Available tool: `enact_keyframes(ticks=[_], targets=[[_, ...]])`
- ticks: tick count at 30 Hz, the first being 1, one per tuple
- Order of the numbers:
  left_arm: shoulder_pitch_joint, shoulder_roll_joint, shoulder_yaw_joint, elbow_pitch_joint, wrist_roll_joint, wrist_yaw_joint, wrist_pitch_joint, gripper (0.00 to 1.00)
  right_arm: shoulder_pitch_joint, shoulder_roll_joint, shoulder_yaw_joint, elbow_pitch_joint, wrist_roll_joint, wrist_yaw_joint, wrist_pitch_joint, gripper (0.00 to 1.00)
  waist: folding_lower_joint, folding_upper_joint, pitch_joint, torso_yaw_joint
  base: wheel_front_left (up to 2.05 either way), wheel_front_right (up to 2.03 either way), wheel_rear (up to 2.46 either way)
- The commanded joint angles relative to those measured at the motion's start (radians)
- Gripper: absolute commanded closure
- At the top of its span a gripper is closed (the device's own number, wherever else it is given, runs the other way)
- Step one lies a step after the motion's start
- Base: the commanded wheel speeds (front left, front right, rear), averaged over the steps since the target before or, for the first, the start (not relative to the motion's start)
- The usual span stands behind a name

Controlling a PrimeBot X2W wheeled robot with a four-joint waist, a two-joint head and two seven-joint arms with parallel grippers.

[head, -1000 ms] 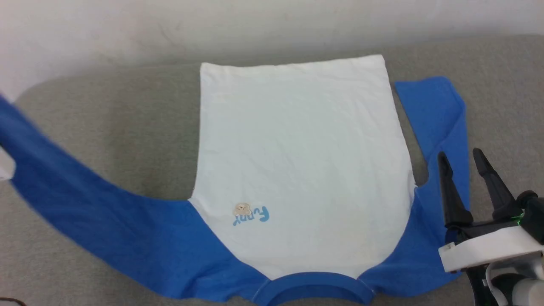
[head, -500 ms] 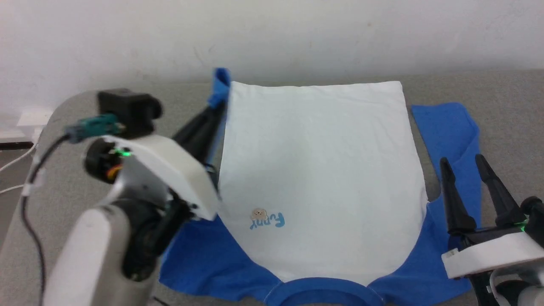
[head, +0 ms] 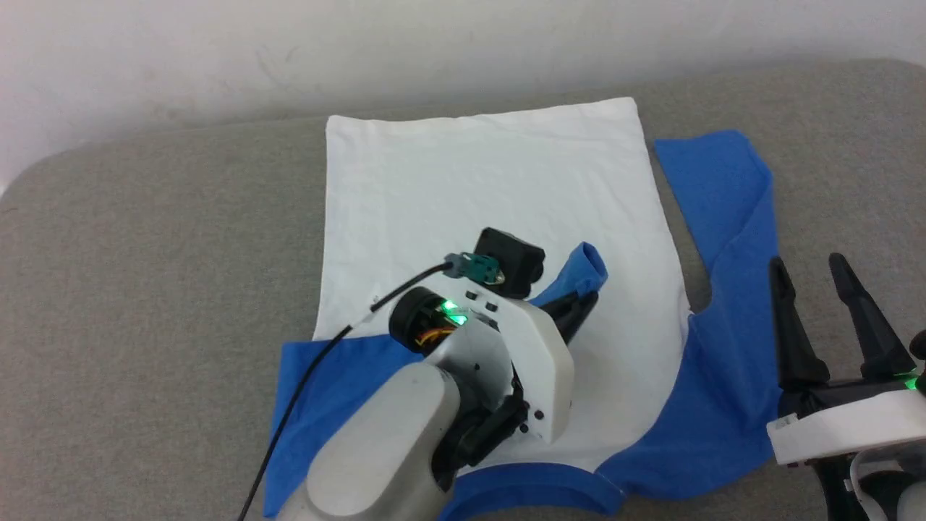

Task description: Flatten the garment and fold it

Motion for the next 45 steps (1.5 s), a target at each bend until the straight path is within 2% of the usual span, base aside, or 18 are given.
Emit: enact_keyframes(ticks=[1, 9, 15, 16, 17, 18, 19, 20, 25, 30, 34, 36, 41, 45], targets=[[-0.023, -0.008, -0.020, 0.032, 0.006, -0.010, -0.017, 1.00, -0.013, 0.001, -0.006, -0.003, 0.004, -0.001, -0.007, 0.00, -0.0001, 0.0000, 0.040, -0.044, 0.00, 0.00, 0.00], [-0.064, -0.018, -0.173, 0.247, 0.013, -0.024, -0.099, 1.00, -0.036, 0.001, 0.002, 0.004, 0.012, -0.001, -0.014, 0.00, -0.0001, 0.0000, 0.088, -0.103, 0.00, 0.00, 0.00], [-0.084, -0.019, -0.317, 0.363, -0.015, -0.040, -0.120, 1.00, -0.043, 0.001, 0.010, 0.018, 0.016, -0.001, -0.019, 0.00, -0.0001, 0.0000, 0.099, -0.118, 0.00, 0.00, 0.00], [-0.084, -0.019, -0.317, 0.363, -0.015, -0.040, -0.120, 1.00, -0.043, 0.001, 0.010, 0.018, 0.016, -0.001, -0.019, 0.00, -0.0001, 0.0000, 0.099, -0.118, 0.00, 0.00, 0.00], [-0.088, -0.019, -0.333, 0.376, -0.023, -0.040, -0.130, 0.96, -0.044, 0.001, 0.010, 0.021, 0.015, -0.001, -0.019, 0.00, -0.0001, 0.0000, 0.098, -0.117, 0.00, 0.00, 0.00], [-0.092, -0.019, -0.346, 0.386, -0.033, -0.039, -0.140, 0.66, -0.044, 0.001, 0.009, 0.023, 0.014, -0.001, -0.018, 0.00, -0.0001, 0.0000, 0.097, -0.116, 0.00, 0.00, 0.00], [-0.095, -0.019, -0.359, 0.395, -0.046, -0.041, -0.148, 0.50, -0.045, 0.001, 0.009, 0.025, 0.014, -0.001, -0.017, 0.00, -0.0001, 0.0000, 0.095, -0.113, 0.00, 0.00, 0.00], [-0.097, -0.019, -0.366, 0.400, -0.064, -0.041, -0.158, 0.00, -0.046, 0.001, 0.009, 0.027, 0.014, -0.001, -0.016, 0.00, -0.0001, 0.0000, 0.092, -0.110, 0.00, 0.00, 0.00], [-0.130, -0.019, -0.359, 0.372, -0.156, -0.031, -0.240, 0.00, -0.045, 0.001, 0.005, 0.030, 0.009, -0.001, -0.007, 0.00, -0.0001, 0.0000, 0.074, -0.076, 0.00, 0.00, 0.00], [-0.156, -0.005, -0.250, 0.326, -0.176, 0.023, -0.447, 0.00, -0.058, 0.001, -0.004, 0.038, 0.002, -0.001, 0.005, 0.00, -0.0001, 0.0000, 0.060, -0.043, 0.00, 0.00, 0.00], [-0.135, 0.086, -0.144, 0.292, -0.156, 0.086, -0.615, 0.00, -0.105, -0.002, -0.019, 0.071, -0.019, -0.001, 0.023, 0.00, -0.0001, 0.0000, 0.066, -0.027, 0.00, 0.00, 0.00], [-0.112, 0.142, -0.088, 0.269, -0.145, 0.118, -0.663, 0.00, -0.142, -0.012, -0.034, 0.106, -0.021, -0.001, 0.038, 0.00, -0.0001, 0.0000, 0.076, -0.020, 0.00, 0.00, 0.00], [-0.023, 0.260, 0.079, 0.170, -0.098, 0.180, -0.694, 0.00, -0.281, -0.054, -0.094, 0.250, 0.004, -0.001, 0.098, 0.00, -0.0001, 0.0000, 0.133, -0.003, 0.00, 0.00, 0.00], [0.067, 0.301, 0.236, 0.042, -0.015, 0.200, -0.695, 0.00, -0.443, -0.084, -0.151, 0.403, 0.036, -0.001, 0.169, 0.00, -0.0001, 0.0000, 0.208, 0.012, 0.00, 0.00, 0.00]])
